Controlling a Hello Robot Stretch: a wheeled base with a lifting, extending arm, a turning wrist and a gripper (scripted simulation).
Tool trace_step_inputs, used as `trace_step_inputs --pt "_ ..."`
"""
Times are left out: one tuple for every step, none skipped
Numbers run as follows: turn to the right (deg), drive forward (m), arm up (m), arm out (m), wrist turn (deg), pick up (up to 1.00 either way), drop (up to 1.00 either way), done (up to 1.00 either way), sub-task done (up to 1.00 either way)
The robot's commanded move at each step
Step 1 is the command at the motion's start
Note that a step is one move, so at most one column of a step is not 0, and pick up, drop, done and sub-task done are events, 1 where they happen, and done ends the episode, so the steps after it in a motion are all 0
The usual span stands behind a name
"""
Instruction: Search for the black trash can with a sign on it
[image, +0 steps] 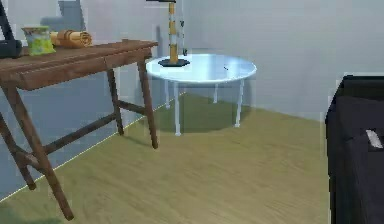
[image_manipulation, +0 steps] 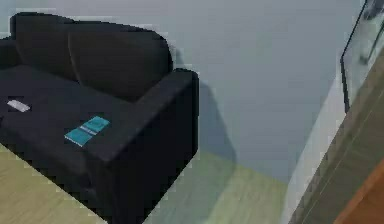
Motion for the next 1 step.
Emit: trace_step_inputs --pt "-45.0 0.00 0.00 0.00 0.0 0.00 0.00 0.00 0.00"
